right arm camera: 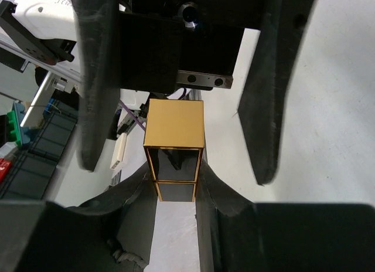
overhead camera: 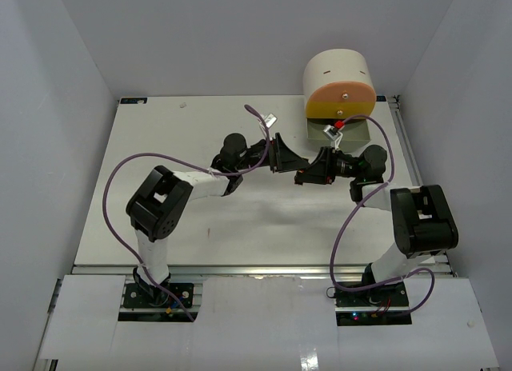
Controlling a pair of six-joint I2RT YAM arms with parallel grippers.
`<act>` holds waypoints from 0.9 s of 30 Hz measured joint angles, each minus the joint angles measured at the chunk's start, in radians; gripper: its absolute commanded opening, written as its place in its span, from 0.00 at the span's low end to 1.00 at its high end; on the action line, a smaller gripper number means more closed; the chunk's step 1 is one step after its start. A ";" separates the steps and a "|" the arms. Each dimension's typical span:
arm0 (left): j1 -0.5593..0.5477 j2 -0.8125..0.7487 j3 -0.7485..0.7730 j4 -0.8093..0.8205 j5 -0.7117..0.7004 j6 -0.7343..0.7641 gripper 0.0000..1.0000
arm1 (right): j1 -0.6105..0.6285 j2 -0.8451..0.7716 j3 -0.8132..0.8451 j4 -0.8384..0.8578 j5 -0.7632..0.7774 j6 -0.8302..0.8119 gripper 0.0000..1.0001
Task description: Organize the makeup
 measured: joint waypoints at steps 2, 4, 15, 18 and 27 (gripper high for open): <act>-0.003 0.000 0.011 -0.026 0.000 0.022 0.98 | 0.000 0.000 0.000 0.004 0.000 0.000 0.15; -0.004 0.000 0.027 -0.057 0.001 0.042 0.98 | 0.000 0.000 0.000 0.005 -0.003 -0.003 0.14; 0.127 -0.156 0.056 -0.375 -0.047 0.252 0.98 | -0.058 -0.051 0.010 -0.196 0.012 -0.254 0.13; 0.218 -0.297 0.035 -0.515 -0.093 0.345 0.98 | -0.070 -0.104 0.090 -0.559 0.083 -0.518 0.13; 0.314 -0.658 -0.081 -0.914 -0.334 0.725 0.98 | -0.049 -0.168 0.386 -1.155 0.631 -1.107 0.10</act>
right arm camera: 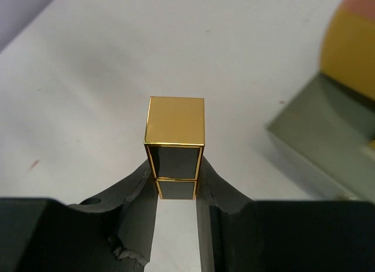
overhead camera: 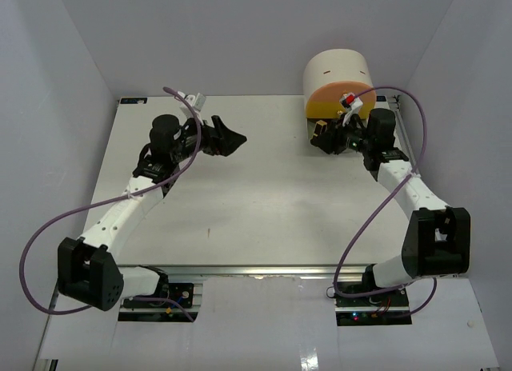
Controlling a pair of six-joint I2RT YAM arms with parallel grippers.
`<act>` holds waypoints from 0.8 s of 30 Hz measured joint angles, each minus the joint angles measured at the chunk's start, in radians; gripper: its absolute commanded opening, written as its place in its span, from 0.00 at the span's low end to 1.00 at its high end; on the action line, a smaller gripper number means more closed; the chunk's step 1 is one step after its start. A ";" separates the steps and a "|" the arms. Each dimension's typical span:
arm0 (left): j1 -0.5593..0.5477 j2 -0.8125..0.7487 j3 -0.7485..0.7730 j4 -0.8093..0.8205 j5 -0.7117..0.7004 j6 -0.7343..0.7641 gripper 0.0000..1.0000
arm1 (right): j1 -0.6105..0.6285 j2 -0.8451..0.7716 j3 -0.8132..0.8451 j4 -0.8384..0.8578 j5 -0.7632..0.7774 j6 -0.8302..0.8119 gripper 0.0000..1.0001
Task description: Organize the makeup
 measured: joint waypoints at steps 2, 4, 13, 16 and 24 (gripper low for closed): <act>0.000 -0.026 -0.047 -0.037 -0.050 0.069 0.98 | 0.003 0.013 0.066 -0.076 0.133 -0.067 0.10; 0.000 -0.055 -0.109 -0.099 -0.102 0.131 0.98 | 0.010 0.069 0.169 -0.141 0.266 -0.131 0.11; 0.004 -0.149 -0.166 -0.221 -0.202 0.245 0.98 | 0.057 0.299 0.337 -0.266 0.669 -0.362 0.25; 0.004 -0.183 -0.166 -0.218 -0.204 0.255 0.98 | 0.070 0.351 0.356 -0.293 0.732 -0.418 0.45; 0.004 -0.191 -0.166 -0.219 -0.205 0.266 0.98 | 0.073 0.380 0.374 -0.313 0.808 -0.514 0.75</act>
